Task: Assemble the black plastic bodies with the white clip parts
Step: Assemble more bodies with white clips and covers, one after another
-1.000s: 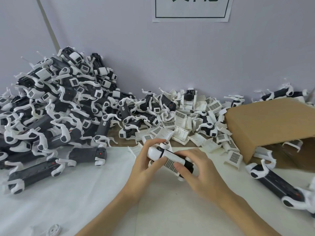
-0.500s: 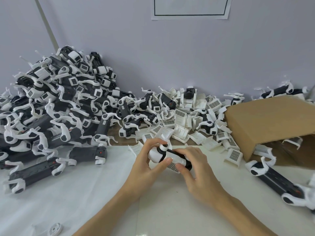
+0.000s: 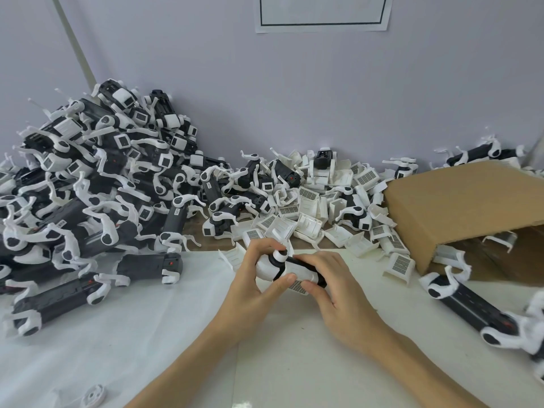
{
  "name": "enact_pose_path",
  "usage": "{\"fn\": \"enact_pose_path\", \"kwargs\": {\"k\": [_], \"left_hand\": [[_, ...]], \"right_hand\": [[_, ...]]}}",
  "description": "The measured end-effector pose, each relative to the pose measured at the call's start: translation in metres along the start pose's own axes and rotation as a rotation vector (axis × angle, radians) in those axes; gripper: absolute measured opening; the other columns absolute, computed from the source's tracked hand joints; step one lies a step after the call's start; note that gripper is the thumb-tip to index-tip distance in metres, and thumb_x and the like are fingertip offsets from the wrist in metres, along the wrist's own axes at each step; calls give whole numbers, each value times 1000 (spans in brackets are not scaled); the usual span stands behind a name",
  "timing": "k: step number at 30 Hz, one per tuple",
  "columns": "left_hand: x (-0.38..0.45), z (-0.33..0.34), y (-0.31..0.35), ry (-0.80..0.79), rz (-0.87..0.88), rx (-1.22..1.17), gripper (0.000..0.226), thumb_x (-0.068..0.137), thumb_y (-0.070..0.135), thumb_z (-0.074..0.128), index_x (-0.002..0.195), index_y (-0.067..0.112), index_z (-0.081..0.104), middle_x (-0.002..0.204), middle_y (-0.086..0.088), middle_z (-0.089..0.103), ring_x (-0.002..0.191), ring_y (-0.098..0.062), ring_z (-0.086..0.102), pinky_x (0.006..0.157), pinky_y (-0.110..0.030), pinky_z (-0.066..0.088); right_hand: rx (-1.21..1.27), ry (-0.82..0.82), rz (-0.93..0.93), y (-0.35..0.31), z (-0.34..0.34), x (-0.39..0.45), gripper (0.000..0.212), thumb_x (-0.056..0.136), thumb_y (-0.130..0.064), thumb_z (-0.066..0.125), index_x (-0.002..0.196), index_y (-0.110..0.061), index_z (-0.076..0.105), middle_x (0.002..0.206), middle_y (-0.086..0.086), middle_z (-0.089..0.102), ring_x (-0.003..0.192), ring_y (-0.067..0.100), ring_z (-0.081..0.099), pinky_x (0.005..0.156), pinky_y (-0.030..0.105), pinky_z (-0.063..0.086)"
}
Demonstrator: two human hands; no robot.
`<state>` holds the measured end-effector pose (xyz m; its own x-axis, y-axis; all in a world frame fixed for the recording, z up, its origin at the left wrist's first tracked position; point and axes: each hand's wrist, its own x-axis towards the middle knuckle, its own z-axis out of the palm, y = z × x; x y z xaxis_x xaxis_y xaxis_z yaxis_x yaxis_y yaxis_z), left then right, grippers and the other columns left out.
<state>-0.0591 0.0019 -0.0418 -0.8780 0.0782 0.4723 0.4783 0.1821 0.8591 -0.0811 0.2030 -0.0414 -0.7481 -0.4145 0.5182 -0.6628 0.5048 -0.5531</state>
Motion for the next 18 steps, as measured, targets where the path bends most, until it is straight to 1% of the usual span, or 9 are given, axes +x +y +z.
{"fn": "enact_pose_path", "kwargs": {"k": [4, 6, 9, 11, 13, 16, 18], "left_hand": [[0, 2, -1, 9, 29, 8, 39, 98, 18, 74, 131, 24, 54, 119, 7, 56, 120, -23, 55, 104, -22, 42], [-1, 2, -1, 11, 29, 7, 37, 99, 20, 73, 131, 25, 54, 120, 8, 57, 122, -23, 55, 104, -22, 42], [0, 0, 0, -10, 29, 23, 36, 99, 21, 72, 131, 24, 54, 123, 10, 58, 126, -22, 54, 105, -19, 40], [1, 0, 1, -29, 28, 37, 37, 99, 22, 72, 131, 24, 55, 127, 11, 58, 131, -21, 53, 107, -18, 39], [0, 0, 2, -40, -9, 14, 39, 98, 26, 73, 132, 31, 53, 131, 8, 58, 135, -21, 52, 110, -24, 42], [0, 1, 4, -37, -74, -27, 41, 97, 32, 73, 131, 40, 53, 135, 2, 58, 135, -21, 54, 111, -40, 47], [-1, 0, 4, -35, -88, -32, 42, 95, 36, 74, 131, 41, 52, 134, 5, 59, 132, -19, 57, 109, -42, 48]], "right_hand": [[15, 6, 4, 0, -2, 2, 35, 101, -12, 63, 135, -20, 63, 124, -22, 59, 124, 5, 49, 105, 34, 42], [17, 14, 2, 1, -3, 2, 34, 101, -14, 64, 134, -20, 64, 123, -22, 60, 123, 5, 50, 106, 35, 42], [-4, 20, -2, -1, -2, -1, 32, 100, -29, 61, 133, -26, 62, 120, -25, 59, 121, 6, 50, 107, 35, 38], [-2, 37, 16, -3, 0, -1, 33, 101, -40, 60, 132, -29, 63, 119, -23, 61, 121, 7, 52, 107, 37, 38], [17, 62, 37, -4, 2, 1, 33, 102, -45, 61, 130, -28, 67, 115, -20, 64, 118, 8, 54, 105, 39, 40], [41, 59, 59, -5, 3, 2, 36, 100, -44, 60, 132, -28, 68, 115, -20, 65, 119, 6, 54, 106, 39, 40], [59, 69, 69, -6, 2, 2, 36, 99, -44, 62, 131, -28, 70, 115, -20, 66, 119, 6, 55, 106, 40, 41]]}}
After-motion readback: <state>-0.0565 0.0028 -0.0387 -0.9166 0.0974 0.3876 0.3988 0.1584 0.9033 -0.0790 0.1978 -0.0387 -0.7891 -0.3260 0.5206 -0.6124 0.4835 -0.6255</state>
